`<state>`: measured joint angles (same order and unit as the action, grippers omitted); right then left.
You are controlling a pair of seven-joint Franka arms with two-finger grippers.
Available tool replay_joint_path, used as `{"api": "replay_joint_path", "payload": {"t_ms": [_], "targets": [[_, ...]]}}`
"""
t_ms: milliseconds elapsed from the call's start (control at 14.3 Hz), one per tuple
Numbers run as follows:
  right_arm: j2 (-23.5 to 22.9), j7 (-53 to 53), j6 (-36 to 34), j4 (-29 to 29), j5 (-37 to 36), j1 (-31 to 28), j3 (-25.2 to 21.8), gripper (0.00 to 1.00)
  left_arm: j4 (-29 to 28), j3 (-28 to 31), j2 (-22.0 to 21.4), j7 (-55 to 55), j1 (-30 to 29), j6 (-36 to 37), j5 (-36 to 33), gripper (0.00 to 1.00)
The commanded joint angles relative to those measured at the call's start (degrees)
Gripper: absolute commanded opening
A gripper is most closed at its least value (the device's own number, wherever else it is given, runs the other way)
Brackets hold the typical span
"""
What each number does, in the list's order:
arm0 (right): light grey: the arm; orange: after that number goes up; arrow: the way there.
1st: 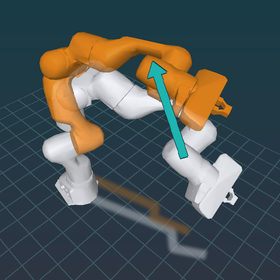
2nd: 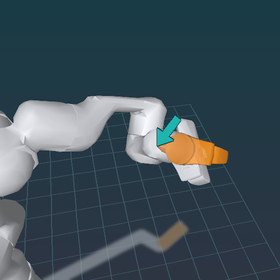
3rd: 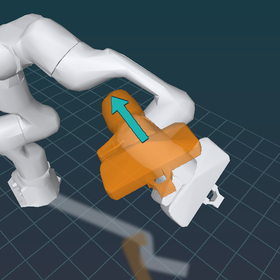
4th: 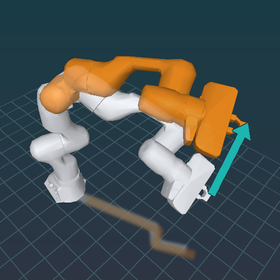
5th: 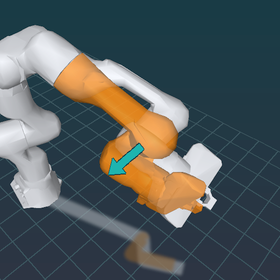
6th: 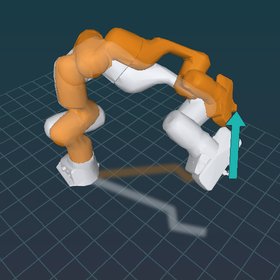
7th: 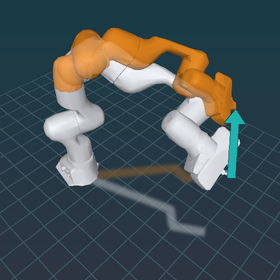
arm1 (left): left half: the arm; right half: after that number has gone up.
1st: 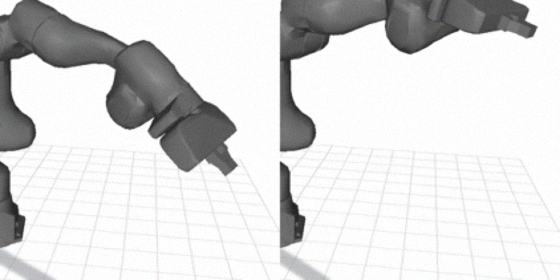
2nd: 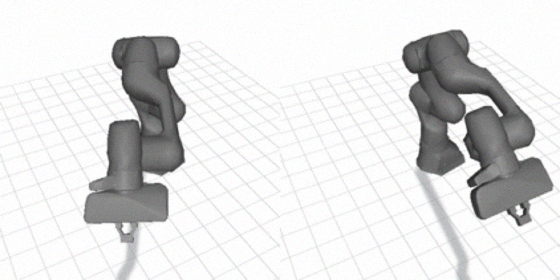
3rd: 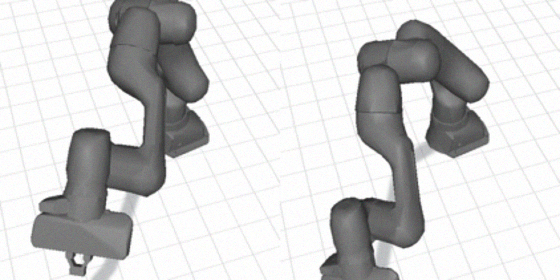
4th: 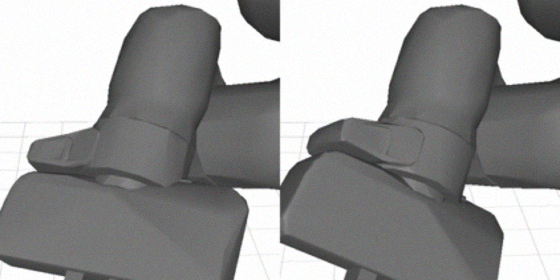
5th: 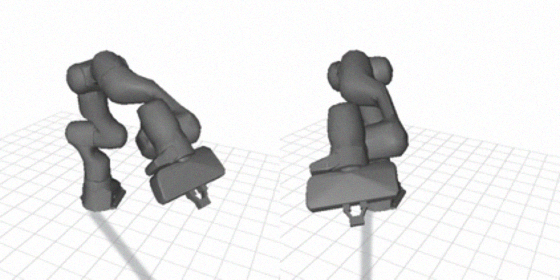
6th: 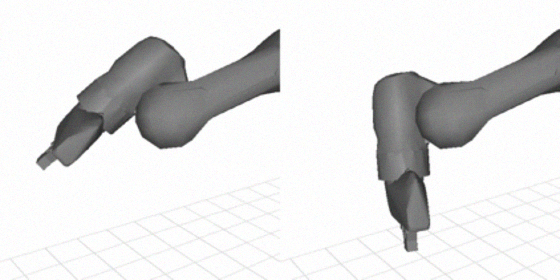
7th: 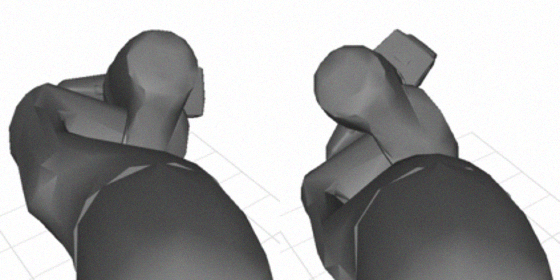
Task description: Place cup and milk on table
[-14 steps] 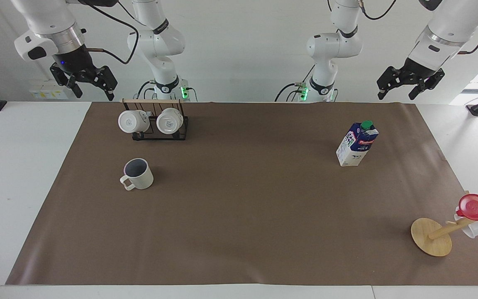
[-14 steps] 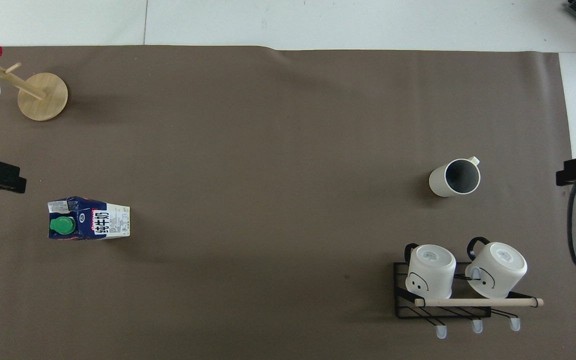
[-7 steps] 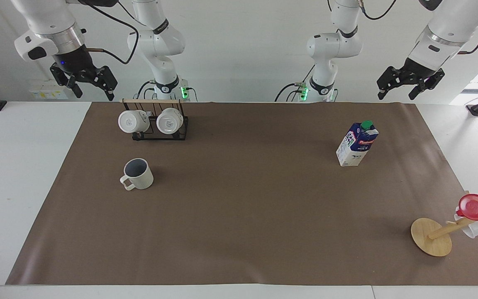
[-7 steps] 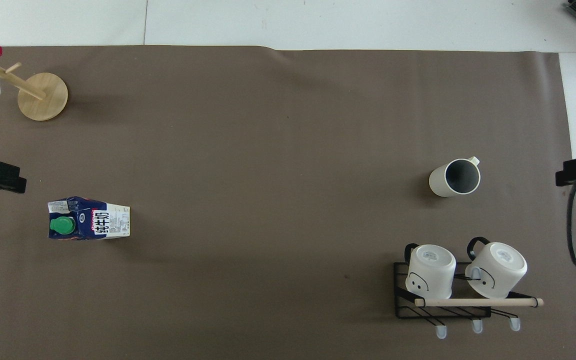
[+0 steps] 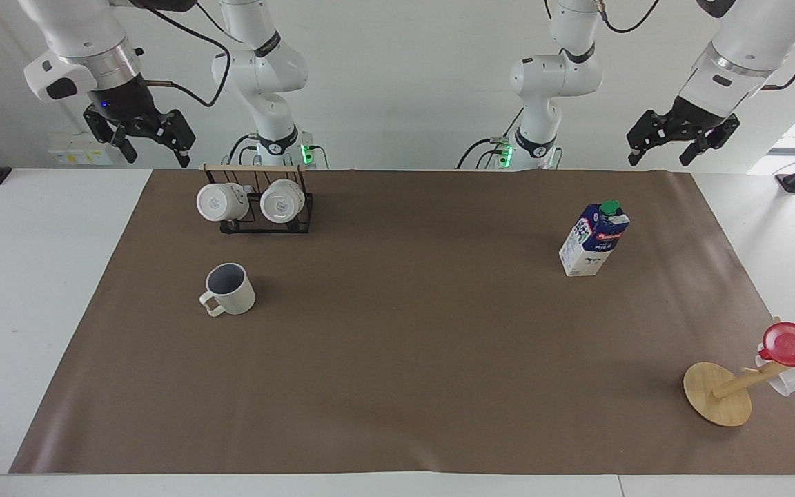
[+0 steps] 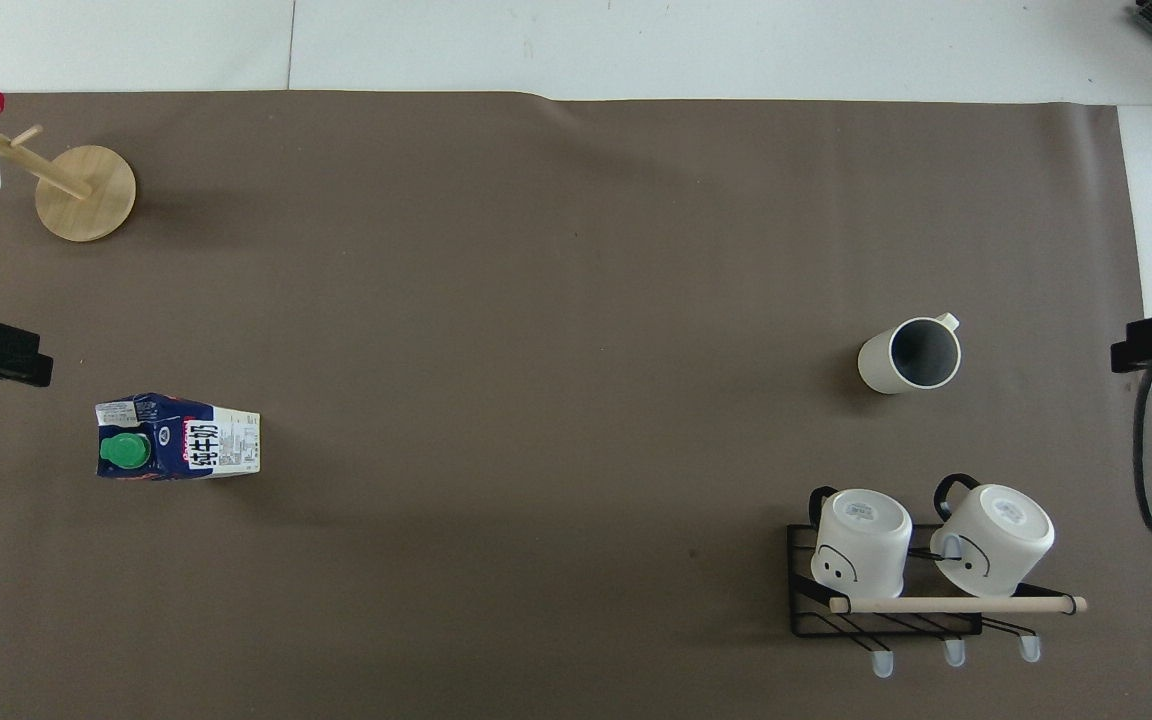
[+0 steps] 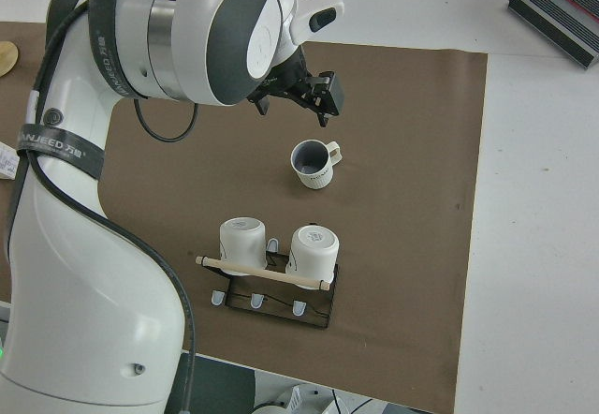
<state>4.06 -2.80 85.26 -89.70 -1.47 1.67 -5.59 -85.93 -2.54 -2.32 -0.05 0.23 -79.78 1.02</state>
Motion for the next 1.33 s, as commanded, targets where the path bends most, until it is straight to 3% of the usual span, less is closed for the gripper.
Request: {"api": "replay_joint_path", "payload": {"t_ms": [0, 841, 1262], "targets": [[1.12, -0.36, 0.79, -1.53, 0.15, -0.71, 0.40, 1.00, 0.58, -0.19, -0.31, -0.39, -0.41, 1.20, -0.31, 1.00], [1.91, 1.92, 1.31, -3.37, 0.15, -1.06, 0.23, 1.00, 0.58, -0.19, -0.31, -0.39, -0.41, 1.20, -0.31, 1.00], [1.47, 7.44, 9.99, -8.46, 0.50, -0.27, 0.40, 1.00, 0.58, -0.19, -0.31, -0.39, -0.41, 1.20, -0.31, 1.00]]}}
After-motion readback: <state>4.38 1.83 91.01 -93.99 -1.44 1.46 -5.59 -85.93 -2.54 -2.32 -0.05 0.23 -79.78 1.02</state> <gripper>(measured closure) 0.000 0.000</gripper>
